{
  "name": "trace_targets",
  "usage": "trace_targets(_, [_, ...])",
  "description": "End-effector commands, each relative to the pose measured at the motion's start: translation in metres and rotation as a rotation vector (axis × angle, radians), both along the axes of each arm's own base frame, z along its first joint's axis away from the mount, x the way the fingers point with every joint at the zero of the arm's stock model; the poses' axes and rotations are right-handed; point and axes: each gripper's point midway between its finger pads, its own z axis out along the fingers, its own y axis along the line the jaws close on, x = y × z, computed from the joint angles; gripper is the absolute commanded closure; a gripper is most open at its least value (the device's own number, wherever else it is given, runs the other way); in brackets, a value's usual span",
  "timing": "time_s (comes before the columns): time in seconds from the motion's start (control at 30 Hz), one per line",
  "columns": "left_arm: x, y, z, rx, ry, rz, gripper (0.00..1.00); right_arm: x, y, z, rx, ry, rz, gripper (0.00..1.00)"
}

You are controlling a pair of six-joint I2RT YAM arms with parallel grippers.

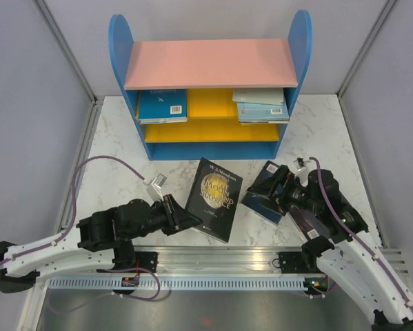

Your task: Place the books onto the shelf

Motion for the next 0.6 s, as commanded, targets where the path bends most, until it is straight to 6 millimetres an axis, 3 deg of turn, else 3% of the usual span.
trace_targets(0.0, [0.024, 0.016, 0.064, -0.05, -0.15, 0.118, 0.98, 0.009, 0.035, 0.056, 0.138, -0.107, 0.031, 0.02])
trace_targets(0.03, [0.03, 0.021, 0.083, -0.07, -0.182, 0.153, 0.98, 0.0, 0.053, 0.059, 0.123, -0.111, 0.092, 0.02])
trace_targets(0.07, [0.033, 0.024, 0.089, -0.07, -0.197, 0.171, 0.98, 0.005, 0.058, 0.079, 0.14, -0.17, 0.064, 0.02])
trace_targets(0.1, [0.036, 0.028, 0.098, -0.078, -0.212, 0.192, 0.98, 0.004, 0.065, 0.084, 0.143, -0.18, 0.064, 0.02])
trace_targets(0.13, [0.041, 0.034, 0.114, -0.1, -0.237, 0.228, 0.98, -0.008, 0.081, 0.085, 0.154, -0.158, 0.107, 0.02])
trace_targets(0.2, [0.044, 0.04, 0.126, -0.108, -0.257, 0.253, 0.98, -0.007, 0.092, 0.09, 0.171, -0.161, 0.073, 0.02])
trace_targets(0.23, [0.047, 0.045, 0.138, -0.121, -0.274, 0.274, 0.98, -0.019, 0.104, 0.089, 0.181, -0.15, 0.111, 0.02])
trace_targets(0.43, [0.052, 0.059, 0.156, -0.163, -0.282, 0.336, 0.98, -0.028, 0.135, 0.1, 0.283, -0.128, 0.096, 0.02])
trace_targets(0.57, [0.056, 0.072, 0.164, -0.202, -0.285, 0.388, 0.98, -0.027, 0.145, 0.115, 0.3, -0.155, 0.09, 0.02])
